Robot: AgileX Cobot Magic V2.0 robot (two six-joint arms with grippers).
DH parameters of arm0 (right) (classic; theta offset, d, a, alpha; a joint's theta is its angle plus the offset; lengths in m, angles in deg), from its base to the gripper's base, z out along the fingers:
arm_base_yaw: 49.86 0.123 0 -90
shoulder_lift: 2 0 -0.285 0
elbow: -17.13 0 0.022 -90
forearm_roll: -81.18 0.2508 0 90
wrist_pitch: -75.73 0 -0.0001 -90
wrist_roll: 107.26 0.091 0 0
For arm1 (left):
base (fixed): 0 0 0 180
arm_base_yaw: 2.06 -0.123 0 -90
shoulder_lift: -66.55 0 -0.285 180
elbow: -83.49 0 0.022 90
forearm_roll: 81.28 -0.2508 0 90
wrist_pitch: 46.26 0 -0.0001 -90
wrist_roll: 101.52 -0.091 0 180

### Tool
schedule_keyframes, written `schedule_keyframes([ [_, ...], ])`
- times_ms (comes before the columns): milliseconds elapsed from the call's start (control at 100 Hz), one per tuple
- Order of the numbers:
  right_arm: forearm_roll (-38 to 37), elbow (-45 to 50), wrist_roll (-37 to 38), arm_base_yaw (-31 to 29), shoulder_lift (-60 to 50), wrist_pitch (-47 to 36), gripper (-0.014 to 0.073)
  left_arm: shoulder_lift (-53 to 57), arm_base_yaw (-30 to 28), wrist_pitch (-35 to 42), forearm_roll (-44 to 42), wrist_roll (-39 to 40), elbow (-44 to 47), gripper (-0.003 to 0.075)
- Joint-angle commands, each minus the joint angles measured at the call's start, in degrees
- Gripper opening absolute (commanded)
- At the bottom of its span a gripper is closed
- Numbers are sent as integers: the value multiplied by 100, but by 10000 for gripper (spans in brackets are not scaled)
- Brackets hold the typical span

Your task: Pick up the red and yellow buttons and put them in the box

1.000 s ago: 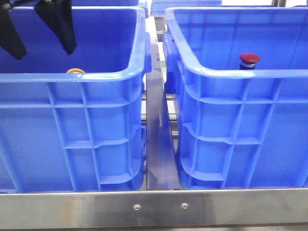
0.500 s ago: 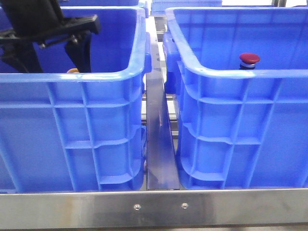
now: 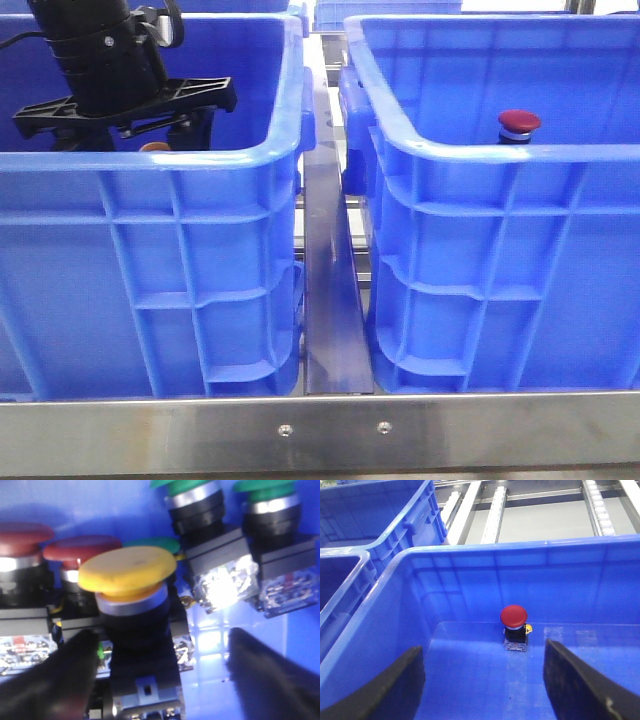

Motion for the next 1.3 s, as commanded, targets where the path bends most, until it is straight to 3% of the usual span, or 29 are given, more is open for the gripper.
schedule_keyframes([
  [0, -52, -136, -46, -34, -13, -282, 525, 243, -30, 104, 46, -12, -181, 355],
  [160, -52, -136, -46, -34, -13, -282, 525, 243, -30, 134, 46, -12, -181, 141],
  [270, -52, -136, -46, -34, -13, -282, 525, 255, -30, 148, 37, -12, -181, 65],
  [460, -52, -136, -46, -34, -13, -282, 525, 409, 11, 110, -13, -12, -158, 60],
  [1020, -52, -136, -46, -34, -13, -282, 525, 2176, 515, 1188, -135, -26, 769, 61],
  [1290, -52, -136, -46, -34, -13, -282, 525, 2634, 1300, 1202, -113, -493, 873, 61],
])
